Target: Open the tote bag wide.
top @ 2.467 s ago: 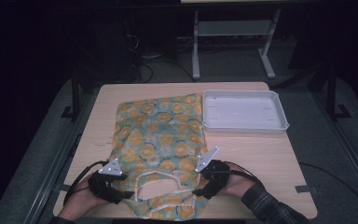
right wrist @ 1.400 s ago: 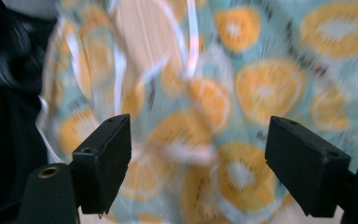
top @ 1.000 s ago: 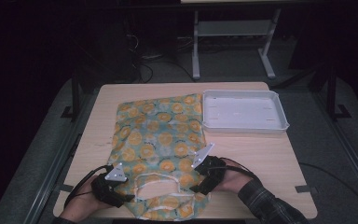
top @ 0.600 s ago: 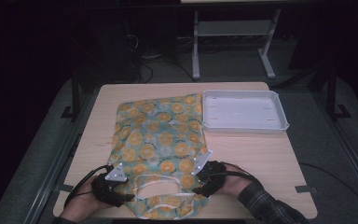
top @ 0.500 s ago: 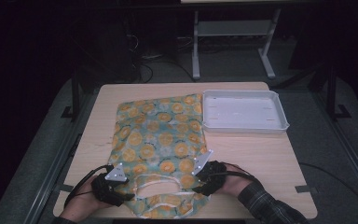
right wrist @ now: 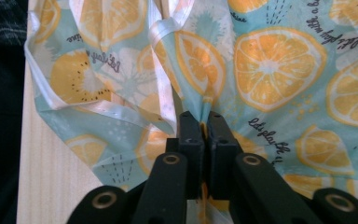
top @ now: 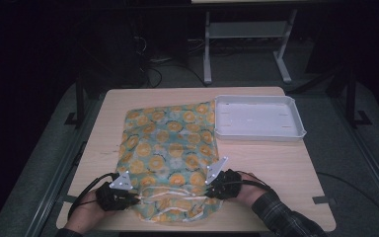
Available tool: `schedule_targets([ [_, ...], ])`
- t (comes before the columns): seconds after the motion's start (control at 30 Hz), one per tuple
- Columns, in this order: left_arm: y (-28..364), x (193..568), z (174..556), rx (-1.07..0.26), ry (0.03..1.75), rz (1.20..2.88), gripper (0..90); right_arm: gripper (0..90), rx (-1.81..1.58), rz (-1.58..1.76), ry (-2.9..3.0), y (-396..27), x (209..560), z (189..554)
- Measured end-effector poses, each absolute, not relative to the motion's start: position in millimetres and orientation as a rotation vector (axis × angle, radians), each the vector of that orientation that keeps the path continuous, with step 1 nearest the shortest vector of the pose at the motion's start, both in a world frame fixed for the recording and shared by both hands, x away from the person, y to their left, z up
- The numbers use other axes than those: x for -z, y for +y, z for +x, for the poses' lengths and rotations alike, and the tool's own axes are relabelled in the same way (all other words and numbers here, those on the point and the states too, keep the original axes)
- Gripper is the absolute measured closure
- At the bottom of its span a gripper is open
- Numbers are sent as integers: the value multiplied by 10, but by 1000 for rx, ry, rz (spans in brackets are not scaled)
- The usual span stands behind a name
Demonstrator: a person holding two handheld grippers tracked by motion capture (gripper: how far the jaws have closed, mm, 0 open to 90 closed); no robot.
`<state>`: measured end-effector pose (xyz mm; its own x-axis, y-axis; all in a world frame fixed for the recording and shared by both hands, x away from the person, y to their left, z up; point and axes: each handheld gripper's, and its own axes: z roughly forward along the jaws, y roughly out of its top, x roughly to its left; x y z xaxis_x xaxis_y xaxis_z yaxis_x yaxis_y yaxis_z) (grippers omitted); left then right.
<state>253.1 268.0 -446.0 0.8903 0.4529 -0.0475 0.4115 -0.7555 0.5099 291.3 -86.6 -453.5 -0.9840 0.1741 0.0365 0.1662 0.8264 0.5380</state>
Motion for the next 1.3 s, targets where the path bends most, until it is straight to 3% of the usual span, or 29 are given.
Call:
schedule_targets([
  [0.17, 2679, 4454, 2534, -88, 615, 2537, 883, 886, -888, 286, 2993, -871, 4537, 2909],
  [0.77, 2802, 4147, 2217, -17, 598, 2414, 890, 891, -1013, 284, 3033, -989, 4397, 2679],
  [1.3, 2885, 3746, 2191, -110, 591, 2286, 890, 891, -1152, 234, 2881, -1115, 4010, 2678],
])
